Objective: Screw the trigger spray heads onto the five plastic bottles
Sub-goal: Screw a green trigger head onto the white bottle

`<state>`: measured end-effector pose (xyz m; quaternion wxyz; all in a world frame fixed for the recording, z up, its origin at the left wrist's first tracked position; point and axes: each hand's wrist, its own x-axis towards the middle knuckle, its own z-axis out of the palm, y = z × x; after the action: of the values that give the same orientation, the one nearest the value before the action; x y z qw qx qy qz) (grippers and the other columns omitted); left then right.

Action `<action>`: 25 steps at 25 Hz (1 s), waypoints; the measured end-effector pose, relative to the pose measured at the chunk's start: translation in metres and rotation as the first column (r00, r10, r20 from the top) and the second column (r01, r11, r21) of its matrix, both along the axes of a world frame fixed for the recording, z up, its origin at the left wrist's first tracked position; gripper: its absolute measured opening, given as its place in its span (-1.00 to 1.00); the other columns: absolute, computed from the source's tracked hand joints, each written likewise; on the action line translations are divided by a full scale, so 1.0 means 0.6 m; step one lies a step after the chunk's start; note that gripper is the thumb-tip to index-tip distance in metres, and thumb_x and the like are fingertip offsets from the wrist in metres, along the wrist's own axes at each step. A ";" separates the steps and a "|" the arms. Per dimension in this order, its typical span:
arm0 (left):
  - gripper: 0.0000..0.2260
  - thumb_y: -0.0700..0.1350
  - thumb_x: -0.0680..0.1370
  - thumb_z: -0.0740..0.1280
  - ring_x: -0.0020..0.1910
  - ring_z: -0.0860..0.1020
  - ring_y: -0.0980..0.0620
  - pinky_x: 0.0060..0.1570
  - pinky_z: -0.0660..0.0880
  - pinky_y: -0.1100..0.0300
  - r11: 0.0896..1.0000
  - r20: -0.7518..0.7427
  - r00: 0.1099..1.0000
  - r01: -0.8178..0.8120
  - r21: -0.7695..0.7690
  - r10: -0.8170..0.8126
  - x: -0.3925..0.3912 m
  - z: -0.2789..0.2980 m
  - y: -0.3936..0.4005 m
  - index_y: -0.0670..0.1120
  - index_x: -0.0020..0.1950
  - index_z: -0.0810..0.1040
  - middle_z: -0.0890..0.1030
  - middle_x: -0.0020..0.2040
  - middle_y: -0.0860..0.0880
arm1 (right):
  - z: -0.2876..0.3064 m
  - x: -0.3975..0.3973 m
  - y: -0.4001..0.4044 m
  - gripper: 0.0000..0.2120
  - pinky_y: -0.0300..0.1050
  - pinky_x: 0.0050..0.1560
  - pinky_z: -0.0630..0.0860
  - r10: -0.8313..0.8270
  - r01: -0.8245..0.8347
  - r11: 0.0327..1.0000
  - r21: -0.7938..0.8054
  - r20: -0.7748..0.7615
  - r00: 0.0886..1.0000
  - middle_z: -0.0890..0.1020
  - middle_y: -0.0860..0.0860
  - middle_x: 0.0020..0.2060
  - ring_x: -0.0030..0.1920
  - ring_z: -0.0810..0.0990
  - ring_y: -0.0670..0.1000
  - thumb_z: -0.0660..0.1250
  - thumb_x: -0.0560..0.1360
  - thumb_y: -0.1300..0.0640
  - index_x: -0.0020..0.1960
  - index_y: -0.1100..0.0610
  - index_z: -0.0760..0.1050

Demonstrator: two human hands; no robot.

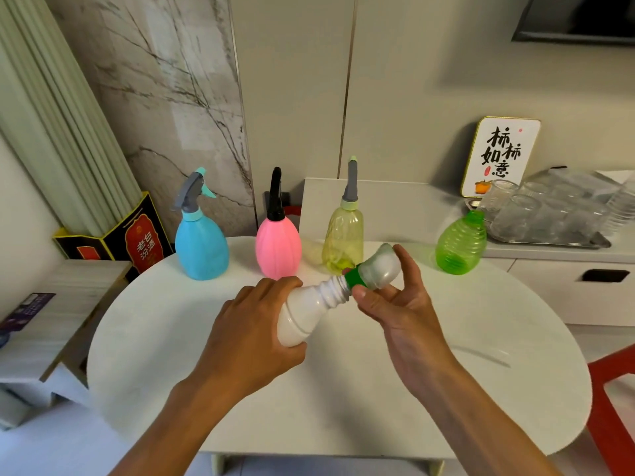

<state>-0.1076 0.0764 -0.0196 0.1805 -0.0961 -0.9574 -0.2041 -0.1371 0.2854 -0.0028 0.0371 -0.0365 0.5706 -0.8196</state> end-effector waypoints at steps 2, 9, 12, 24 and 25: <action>-0.35 0.15 0.22 0.54 -0.13 0.50 0.08 -0.18 0.54 0.13 1.000 -0.008 1.000 0.007 0.004 -0.007 0.002 -0.001 0.000 0.11 0.24 0.38 0.60 0.00 0.07 | -0.009 -0.002 -0.005 -0.08 -0.18 -0.02 0.58 0.047 -0.045 0.998 0.045 -0.049 0.998 0.74 0.08 0.04 0.08 0.70 0.04 0.62 0.24 0.25 0.46 -0.15 0.27; -0.29 0.14 0.20 0.53 -0.09 0.56 -0.01 -0.15 0.57 0.03 0.992 0.019 1.000 -0.007 -0.130 0.009 0.011 0.007 -0.012 0.09 0.28 0.36 0.60 0.04 0.04 | 0.011 -0.010 0.023 -0.16 -0.05 -0.01 0.58 0.149 -0.018 0.816 0.578 -0.179 0.972 0.71 -0.14 -0.05 -0.03 0.68 0.03 0.56 0.22 -0.23 0.42 -0.28 0.28; -0.27 0.10 0.17 0.57 -0.08 0.58 -0.07 -0.14 0.58 -0.02 0.977 0.021 0.999 -0.021 -0.213 0.026 0.013 0.011 -0.015 0.02 0.29 0.43 0.61 0.05 -0.01 | 0.009 -0.010 0.040 -0.21 -0.03 -0.12 0.46 0.190 0.486 0.213 0.847 -0.524 0.830 0.55 -0.12 -0.08 -0.08 0.50 0.05 0.23 0.32 -0.51 0.41 -0.09 0.39; -0.33 0.14 0.25 0.51 0.05 0.52 0.03 0.02 0.54 0.04 0.981 0.113 0.988 0.119 -0.155 -0.102 0.015 0.009 -0.023 0.11 0.32 0.38 0.57 0.14 0.09 | 0.016 -0.007 0.051 -0.74 -0.23 0.00 0.45 0.495 -0.008 0.660 0.751 -0.426 0.757 0.53 -0.10 0.00 0.04 0.54 0.06 0.49 0.42 0.19 0.03 0.02 0.49; -0.33 0.14 0.25 0.51 0.05 0.52 0.04 0.02 0.54 0.05 0.981 0.110 0.988 0.122 -0.152 -0.106 0.015 0.008 -0.023 0.12 0.31 0.37 0.57 0.14 0.09 | 0.018 -0.006 0.052 -0.73 -0.26 -0.02 0.44 0.501 -0.018 0.652 0.758 -0.412 0.761 0.54 -0.11 0.00 0.03 0.54 0.05 0.49 0.42 0.21 0.03 0.00 0.49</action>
<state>-0.0985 0.0625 -0.0146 0.1113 -0.1542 -0.9714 -0.1421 -0.1408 0.3163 0.0080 -0.0067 -0.3577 0.8119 -0.4612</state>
